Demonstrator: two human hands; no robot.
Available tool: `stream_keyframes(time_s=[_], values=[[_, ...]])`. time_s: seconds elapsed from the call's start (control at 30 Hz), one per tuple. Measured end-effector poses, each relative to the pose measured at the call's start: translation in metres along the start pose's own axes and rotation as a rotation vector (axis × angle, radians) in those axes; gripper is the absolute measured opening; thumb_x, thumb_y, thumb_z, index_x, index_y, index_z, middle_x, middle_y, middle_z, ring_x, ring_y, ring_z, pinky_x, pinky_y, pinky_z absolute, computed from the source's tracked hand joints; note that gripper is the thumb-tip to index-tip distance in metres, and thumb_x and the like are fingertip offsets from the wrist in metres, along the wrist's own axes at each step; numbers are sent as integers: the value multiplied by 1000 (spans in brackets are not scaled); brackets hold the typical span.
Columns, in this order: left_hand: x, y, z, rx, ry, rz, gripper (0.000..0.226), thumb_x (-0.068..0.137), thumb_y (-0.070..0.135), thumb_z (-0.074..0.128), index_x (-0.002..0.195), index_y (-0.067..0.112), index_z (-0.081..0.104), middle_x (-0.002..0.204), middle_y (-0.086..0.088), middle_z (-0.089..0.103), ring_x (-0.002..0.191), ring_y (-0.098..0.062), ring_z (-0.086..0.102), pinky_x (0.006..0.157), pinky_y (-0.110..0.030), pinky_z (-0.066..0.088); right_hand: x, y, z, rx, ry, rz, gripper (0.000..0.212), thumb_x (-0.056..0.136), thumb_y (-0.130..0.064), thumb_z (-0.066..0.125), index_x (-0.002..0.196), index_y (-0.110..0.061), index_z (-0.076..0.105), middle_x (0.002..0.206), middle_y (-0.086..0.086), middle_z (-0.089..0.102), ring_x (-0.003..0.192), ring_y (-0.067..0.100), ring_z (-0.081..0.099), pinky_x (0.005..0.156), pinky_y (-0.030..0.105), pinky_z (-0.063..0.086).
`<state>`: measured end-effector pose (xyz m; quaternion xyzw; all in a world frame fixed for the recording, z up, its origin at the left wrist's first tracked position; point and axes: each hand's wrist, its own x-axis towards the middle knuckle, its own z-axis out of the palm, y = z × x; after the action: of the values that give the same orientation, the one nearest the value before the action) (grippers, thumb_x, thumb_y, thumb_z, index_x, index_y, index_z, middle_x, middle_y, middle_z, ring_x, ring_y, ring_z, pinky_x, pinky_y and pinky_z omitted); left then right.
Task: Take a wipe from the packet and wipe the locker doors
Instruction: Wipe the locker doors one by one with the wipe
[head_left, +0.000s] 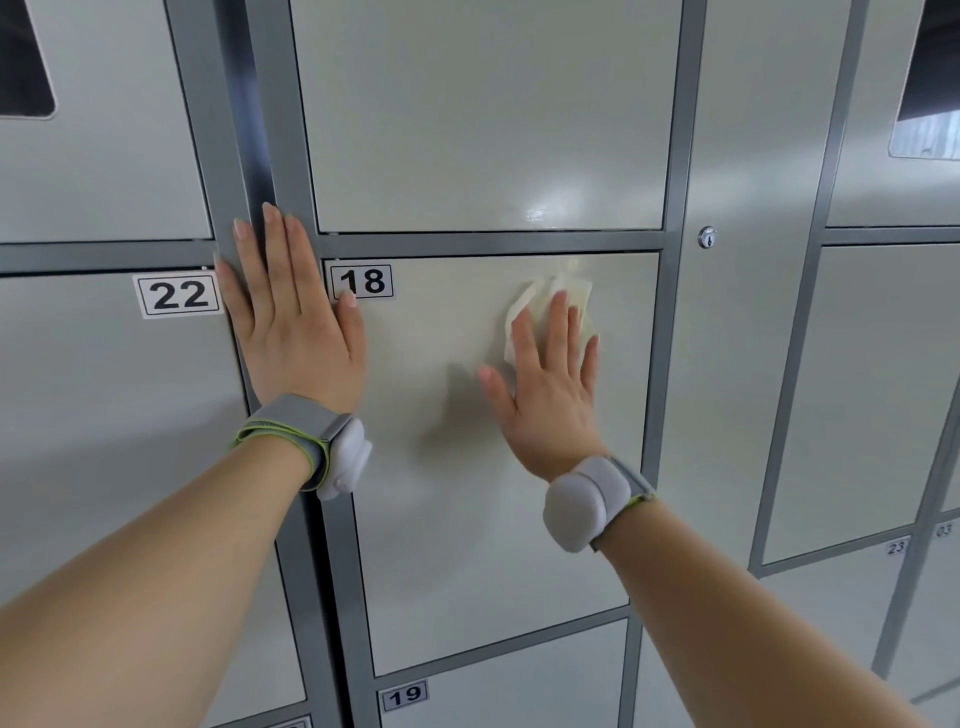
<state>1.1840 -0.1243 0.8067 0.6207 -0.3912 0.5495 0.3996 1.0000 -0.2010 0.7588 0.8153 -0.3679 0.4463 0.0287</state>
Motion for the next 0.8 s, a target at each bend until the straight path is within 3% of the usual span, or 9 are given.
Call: stream_keyframes(time_s=[0.23, 0.4, 0.5, 0.6, 0.8], values=[[-1, -4, -6, -11, -43, 41, 60, 96, 23, 34, 147, -3, 18, 155, -20, 16, 143, -38, 11, 116, -38, -9, -12, 3, 10, 80, 22, -87, 81, 86, -63, 14, 150, -13, 15, 157, 16, -11, 144, 28, -15, 118, 37, -2], [-3, -9, -8, -14, -95, 60, 62, 95, 21, 38, 147, -3, 17, 155, -19, 16, 143, -37, 11, 116, -34, -10, -33, 1, 20, 89, -49, -75, 94, 80, -75, 1, 151, -13, 5, 157, 13, -15, 143, 22, -21, 118, 34, -7], [-4, -12, -12, -17, -114, 89, 62, 93, 22, 37, 146, -4, 19, 155, -20, 17, 143, -36, 12, 116, -33, -9, -23, -5, 13, 144, -27, -42, 91, 85, -68, 15, 149, -9, -10, 157, 10, -14, 143, 19, -20, 118, 33, -9], [-6, -18, -16, -20, -143, 131, 63, 90, 24, 31, 146, -4, 21, 154, -20, 19, 142, -36, 14, 116, -32, -9, -7, -14, 3, 182, 2, -27, 84, 91, -57, 28, 149, -6, -6, 158, 10, -11, 145, 21, -16, 117, 30, -9], [-16, -37, -23, 11, -187, 270, 62, 91, 24, 32, 145, -4, 23, 153, -21, 23, 141, -36, 15, 118, -34, -7, -22, -14, 21, 105, 3, -92, 96, 82, -72, 7, 150, -4, 7, 158, 12, -10, 140, 16, -23, 118, 32, -6]])
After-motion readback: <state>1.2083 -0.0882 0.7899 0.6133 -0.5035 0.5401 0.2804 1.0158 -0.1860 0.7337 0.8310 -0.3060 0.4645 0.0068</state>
